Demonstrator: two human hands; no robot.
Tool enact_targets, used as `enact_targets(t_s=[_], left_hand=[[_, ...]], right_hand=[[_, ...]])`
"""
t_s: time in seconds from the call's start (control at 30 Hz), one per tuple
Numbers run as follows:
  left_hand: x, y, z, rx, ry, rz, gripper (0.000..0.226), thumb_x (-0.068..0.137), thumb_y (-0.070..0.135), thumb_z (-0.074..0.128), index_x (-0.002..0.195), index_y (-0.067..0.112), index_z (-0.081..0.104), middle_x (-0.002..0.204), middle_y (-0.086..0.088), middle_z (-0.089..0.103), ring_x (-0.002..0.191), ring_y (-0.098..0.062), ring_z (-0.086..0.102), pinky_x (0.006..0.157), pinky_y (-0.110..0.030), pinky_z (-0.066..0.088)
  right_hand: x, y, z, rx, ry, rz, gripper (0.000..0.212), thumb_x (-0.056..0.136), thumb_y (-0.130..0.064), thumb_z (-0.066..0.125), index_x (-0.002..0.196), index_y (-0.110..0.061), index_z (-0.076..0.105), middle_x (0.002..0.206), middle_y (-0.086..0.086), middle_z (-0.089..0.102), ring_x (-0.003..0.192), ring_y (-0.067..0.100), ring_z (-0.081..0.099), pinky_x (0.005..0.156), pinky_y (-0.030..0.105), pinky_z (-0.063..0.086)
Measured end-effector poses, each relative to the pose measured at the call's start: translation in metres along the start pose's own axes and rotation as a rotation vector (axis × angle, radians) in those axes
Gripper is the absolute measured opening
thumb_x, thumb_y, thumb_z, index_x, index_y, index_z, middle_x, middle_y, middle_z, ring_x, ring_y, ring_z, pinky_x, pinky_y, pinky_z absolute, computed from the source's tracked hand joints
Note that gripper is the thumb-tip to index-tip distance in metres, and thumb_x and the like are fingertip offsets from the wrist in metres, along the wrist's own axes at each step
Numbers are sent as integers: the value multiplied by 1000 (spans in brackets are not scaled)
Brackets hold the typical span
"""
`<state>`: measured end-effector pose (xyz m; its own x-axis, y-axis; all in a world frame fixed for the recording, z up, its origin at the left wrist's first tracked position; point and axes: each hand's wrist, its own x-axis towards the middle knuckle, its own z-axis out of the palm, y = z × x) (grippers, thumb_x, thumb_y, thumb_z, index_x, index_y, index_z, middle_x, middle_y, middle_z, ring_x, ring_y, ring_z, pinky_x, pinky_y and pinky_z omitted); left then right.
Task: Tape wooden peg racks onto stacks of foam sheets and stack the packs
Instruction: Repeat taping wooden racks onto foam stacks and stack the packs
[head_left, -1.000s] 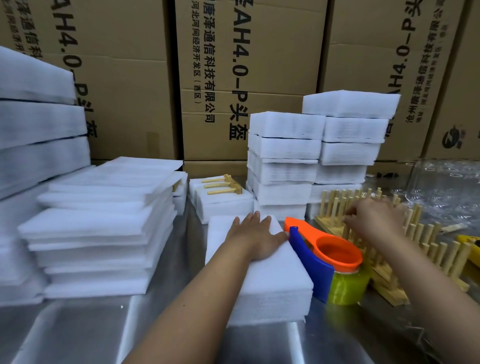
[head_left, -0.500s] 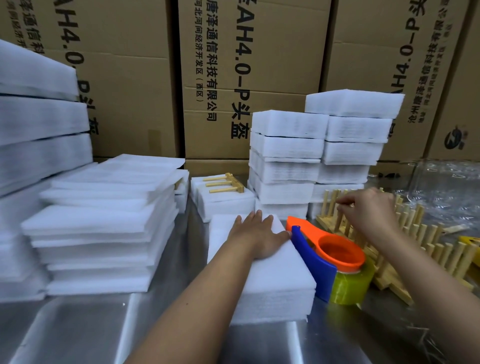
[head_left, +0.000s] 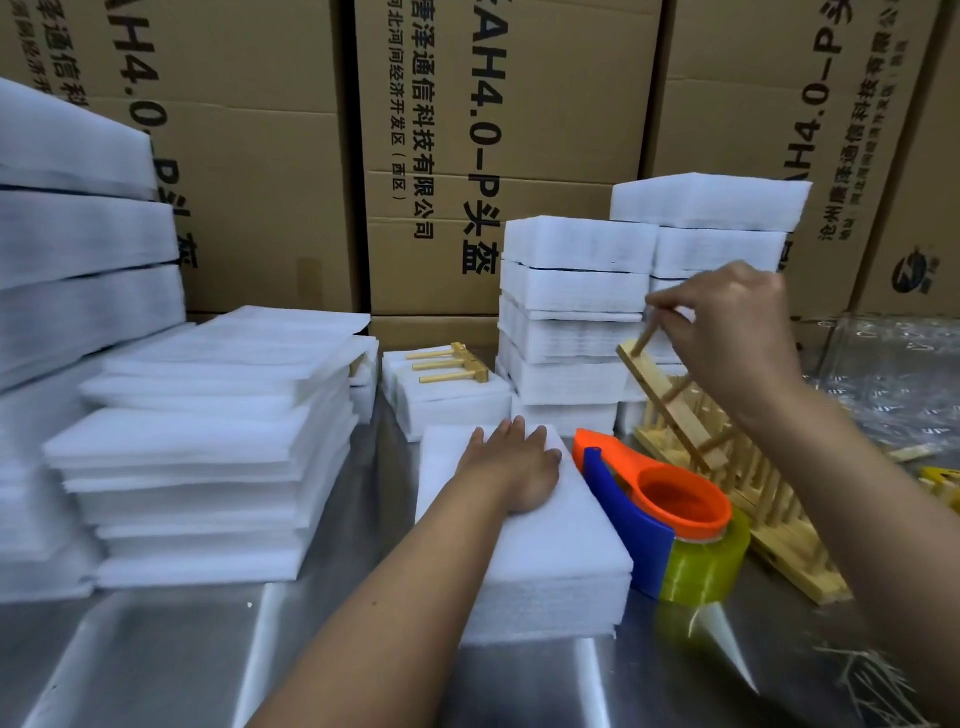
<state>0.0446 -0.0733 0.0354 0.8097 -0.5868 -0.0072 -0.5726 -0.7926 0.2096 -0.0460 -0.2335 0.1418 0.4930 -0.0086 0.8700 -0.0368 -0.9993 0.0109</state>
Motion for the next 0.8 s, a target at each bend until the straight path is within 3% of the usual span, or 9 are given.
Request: enact_targets(t_s=[0.13, 0.3, 0.43, 0.57, 0.67, 0.73, 0.8], left_hand=[[-1, 1, -1, 22, 8, 8, 54, 102, 35, 14, 152, 18, 6, 160, -7, -3, 147, -18, -5, 116, -43, -2], [-4, 0, -2, 36, 3, 40, 58, 101, 40, 22, 152, 18, 6, 160, -8, -1, 147, -20, -3, 116, -45, -1], [-2, 1, -5, -20, 10, 40, 56, 101, 37, 22, 152, 15, 13, 160, -8, 3, 147, -20, 0, 117, -42, 0], [3, -4, -4, -140, 90, 68, 44, 101, 19, 26, 143, 11, 37, 152, -12, 30, 141, -25, 24, 116, -37, 13], [5, -13, -2, -449, 255, 44, 43, 93, 2, 35, 133, 7, 51, 137, -10, 51, 130, -25, 43, 110, -33, 31], [5, -18, -5, -768, 375, -5, 41, 90, -7, 37, 124, 1, 57, 129, -10, 57, 125, -21, 48, 108, -30, 35], [4, -24, -12, -1197, 451, -92, 29, 92, -4, 43, 112, 0, 63, 115, -8, 63, 115, -19, 55, 101, -28, 41]], right_hand=[[16, -23, -8, 62, 21, 17, 17, 88, -16, 66, 101, -11, 75, 96, 12, 73, 100, 35, 56, 86, 39, 33], [16, -46, 0, 146, -254, 79, 15, 86, -20, 66, 93, -13, 77, 99, 7, 74, 101, 29, 62, 91, 41, 44], [0, -52, 20, 262, -340, 150, 17, 87, -19, 66, 101, -17, 75, 102, 2, 73, 101, 21, 63, 89, 33, 47], [-17, -54, 41, 563, -368, 384, 20, 87, -18, 67, 106, -18, 73, 96, 0, 71, 93, 12, 62, 77, 22, 44], [-31, -59, 51, 865, -354, 588, 23, 89, -23, 66, 111, -20, 70, 94, 0, 73, 94, 12, 66, 87, 26, 50], [-42, -64, 57, 951, -412, 616, 20, 90, -24, 64, 109, -26, 69, 89, -9, 73, 87, 3, 67, 85, 25, 52], [-54, -71, 61, 999, -489, 575, 23, 90, -18, 61, 110, -27, 69, 92, -15, 72, 85, -5, 65, 83, 22, 52]])
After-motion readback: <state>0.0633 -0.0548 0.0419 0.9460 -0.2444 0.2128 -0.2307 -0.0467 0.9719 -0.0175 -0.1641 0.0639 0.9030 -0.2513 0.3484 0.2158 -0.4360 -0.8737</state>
